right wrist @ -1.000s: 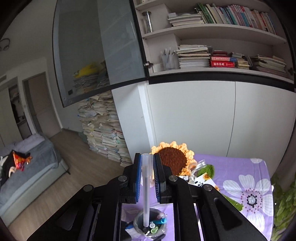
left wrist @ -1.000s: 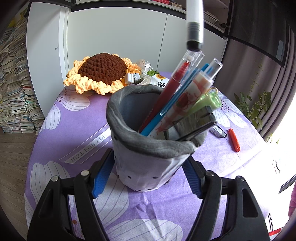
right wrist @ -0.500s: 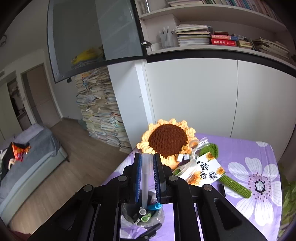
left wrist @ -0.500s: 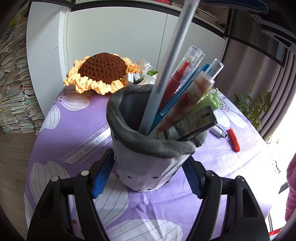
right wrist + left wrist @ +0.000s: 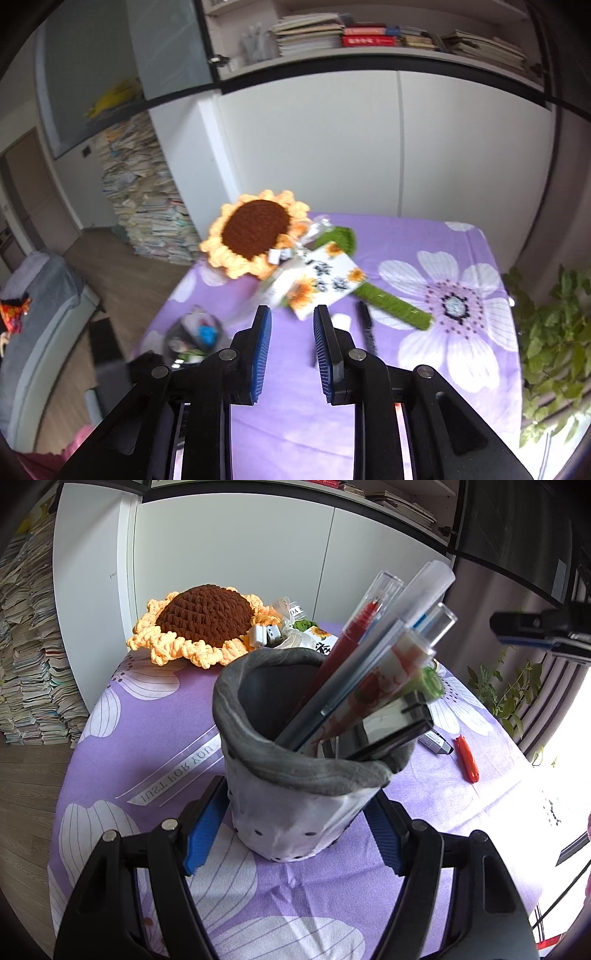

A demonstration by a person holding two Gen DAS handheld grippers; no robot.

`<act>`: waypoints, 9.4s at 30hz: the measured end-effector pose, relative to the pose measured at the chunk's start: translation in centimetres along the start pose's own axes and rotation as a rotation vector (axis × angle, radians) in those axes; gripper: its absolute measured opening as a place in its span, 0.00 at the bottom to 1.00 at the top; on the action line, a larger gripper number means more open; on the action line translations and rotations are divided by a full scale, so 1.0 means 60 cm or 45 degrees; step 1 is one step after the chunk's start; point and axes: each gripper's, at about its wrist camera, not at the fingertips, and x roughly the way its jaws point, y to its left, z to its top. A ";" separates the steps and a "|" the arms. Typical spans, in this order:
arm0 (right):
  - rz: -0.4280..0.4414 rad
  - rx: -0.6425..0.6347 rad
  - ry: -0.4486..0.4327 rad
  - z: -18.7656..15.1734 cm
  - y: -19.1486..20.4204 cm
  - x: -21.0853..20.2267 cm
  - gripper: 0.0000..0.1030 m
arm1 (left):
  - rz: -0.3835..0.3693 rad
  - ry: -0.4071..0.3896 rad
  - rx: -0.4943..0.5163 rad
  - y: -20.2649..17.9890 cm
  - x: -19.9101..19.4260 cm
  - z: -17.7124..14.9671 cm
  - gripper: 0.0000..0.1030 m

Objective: Organize stationery
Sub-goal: 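Move the right gripper over the black marker, then close the right gripper on the black marker, then lift the black marker with the right gripper and drop it into the holder, then move the right gripper over the orange highlighter, then close the right gripper on the orange highlighter, then lift the orange highlighter with the right gripper into the holder, then move the right gripper over the small white eraser and close, then lift the white eraser with the right gripper into the holder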

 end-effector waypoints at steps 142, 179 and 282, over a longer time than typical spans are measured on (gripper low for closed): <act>0.263 -0.247 0.019 0.043 0.162 0.018 0.14 | -0.008 0.033 -0.013 0.008 0.012 0.000 0.71; -0.237 0.558 0.550 -0.092 -0.190 0.164 0.22 | -0.112 0.067 0.066 -0.014 0.011 -0.005 0.78; -0.052 -0.073 0.120 -0.075 -0.045 0.024 0.17 | -0.124 0.024 0.072 -0.014 0.006 0.001 0.70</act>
